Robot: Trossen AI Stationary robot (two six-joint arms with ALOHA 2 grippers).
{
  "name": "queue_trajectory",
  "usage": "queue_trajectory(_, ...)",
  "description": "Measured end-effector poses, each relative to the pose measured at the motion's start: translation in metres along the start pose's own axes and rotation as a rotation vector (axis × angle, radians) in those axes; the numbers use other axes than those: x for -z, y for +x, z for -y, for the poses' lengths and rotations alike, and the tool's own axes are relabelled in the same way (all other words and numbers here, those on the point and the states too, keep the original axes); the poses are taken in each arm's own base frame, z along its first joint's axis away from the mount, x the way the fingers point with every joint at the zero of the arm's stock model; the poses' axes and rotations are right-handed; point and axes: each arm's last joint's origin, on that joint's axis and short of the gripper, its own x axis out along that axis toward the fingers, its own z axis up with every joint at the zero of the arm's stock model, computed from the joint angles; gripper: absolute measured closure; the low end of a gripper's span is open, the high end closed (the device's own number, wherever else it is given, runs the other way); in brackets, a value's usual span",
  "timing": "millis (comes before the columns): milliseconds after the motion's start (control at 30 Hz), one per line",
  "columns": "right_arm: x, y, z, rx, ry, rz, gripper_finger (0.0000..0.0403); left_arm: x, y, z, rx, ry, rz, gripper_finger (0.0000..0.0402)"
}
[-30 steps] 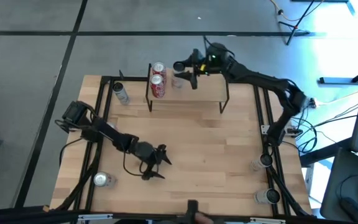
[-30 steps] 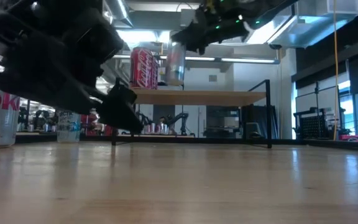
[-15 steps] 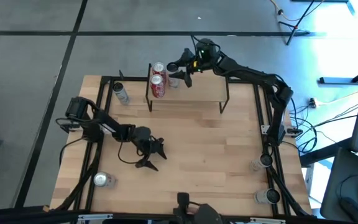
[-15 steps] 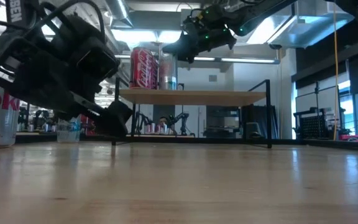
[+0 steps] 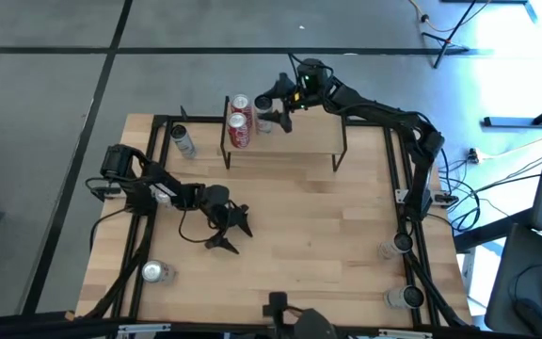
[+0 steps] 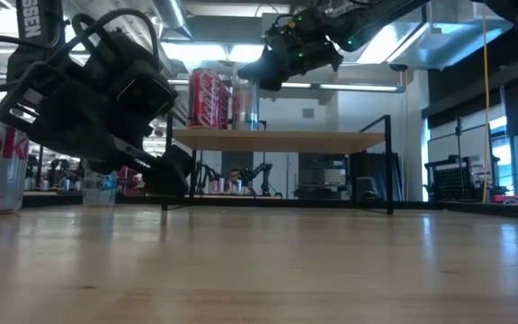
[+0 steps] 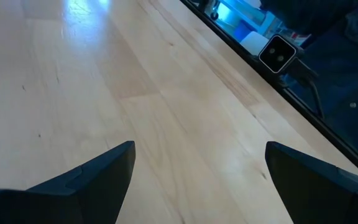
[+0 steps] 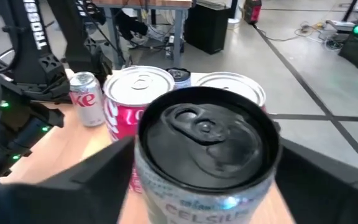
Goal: Place canned beverage on shelf
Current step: Put the left white-pink soda can on the shelf, then put the white-pink soda can aligned with the other white-pink soda can on the shelf
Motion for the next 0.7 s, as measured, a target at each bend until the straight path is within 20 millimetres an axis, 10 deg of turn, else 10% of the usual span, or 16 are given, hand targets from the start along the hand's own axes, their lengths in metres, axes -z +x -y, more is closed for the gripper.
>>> queue_trajectory(133, -0.009, -0.008, -0.002, 0.044, -0.002, 0.002, 0.0015, 0.0, 0.0, 0.0, 0.0, -0.002, -0.002, 0.0048)
queue_trajectory(367, -0.04, -0.049, -0.022, 0.109, 0.014, -0.039, 0.0057, 0.0, 0.0, 0.0, 0.013, -0.028, -0.004, 0.0048)
queue_trajectory(700, -0.048, -0.103, -0.109, 0.106, 0.222, -0.481, 0.0079, 0.0, 0.001, 0.001, 0.013, -0.021, -0.002, 0.0048)
